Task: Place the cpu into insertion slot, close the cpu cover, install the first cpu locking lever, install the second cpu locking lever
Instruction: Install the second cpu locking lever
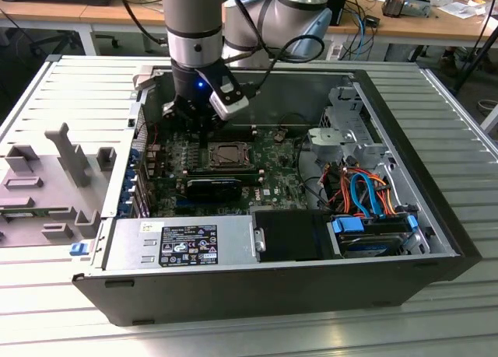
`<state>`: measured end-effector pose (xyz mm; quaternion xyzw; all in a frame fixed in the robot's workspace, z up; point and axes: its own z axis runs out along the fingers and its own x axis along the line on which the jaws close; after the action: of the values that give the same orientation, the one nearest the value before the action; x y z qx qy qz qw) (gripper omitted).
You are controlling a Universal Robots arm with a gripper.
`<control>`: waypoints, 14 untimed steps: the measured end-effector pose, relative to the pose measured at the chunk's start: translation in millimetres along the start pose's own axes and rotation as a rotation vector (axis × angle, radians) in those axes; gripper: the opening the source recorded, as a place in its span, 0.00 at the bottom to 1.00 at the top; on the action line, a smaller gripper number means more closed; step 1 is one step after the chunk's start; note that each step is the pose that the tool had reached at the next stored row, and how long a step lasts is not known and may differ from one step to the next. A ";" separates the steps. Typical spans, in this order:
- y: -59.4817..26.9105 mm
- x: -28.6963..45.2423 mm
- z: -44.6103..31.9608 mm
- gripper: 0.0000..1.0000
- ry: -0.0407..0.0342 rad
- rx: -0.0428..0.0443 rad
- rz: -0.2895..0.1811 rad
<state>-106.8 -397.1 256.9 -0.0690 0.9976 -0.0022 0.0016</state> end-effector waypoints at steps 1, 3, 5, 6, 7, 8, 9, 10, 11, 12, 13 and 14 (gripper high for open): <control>-0.6 -4.4 0.0 0.11 0.0100 -0.0019 0.000; -2.1 -14.9 0.2 0.11 0.0333 -0.0071 0.000; -5.1 -36.6 1.4 0.11 0.0729 -0.0184 0.000; -6.1 -43.3 2.2 0.11 0.0817 -0.0203 -0.001; -6.8 -48.1 3.0 0.11 0.0871 -0.0210 -0.001; -7.8 -54.0 4.3 0.11 0.0930 -0.0217 -0.001; -8.7 -56.7 5.4 0.11 0.0956 -0.0221 -0.001; -11.0 -60.7 7.6 0.11 0.0992 -0.0226 -0.001; -12.0 -61.2 8.0 0.11 0.0994 -0.0219 0.000; -12.0 -61.1 8.1 0.11 0.1006 -0.0143 0.003; -12.1 -61.1 8.2 0.11 0.1041 0.0170 0.016; -12.1 -61.2 8.5 0.11 0.1050 0.0247 0.030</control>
<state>-44.6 -400.7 248.7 -0.0538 0.9971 -0.0181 -0.0499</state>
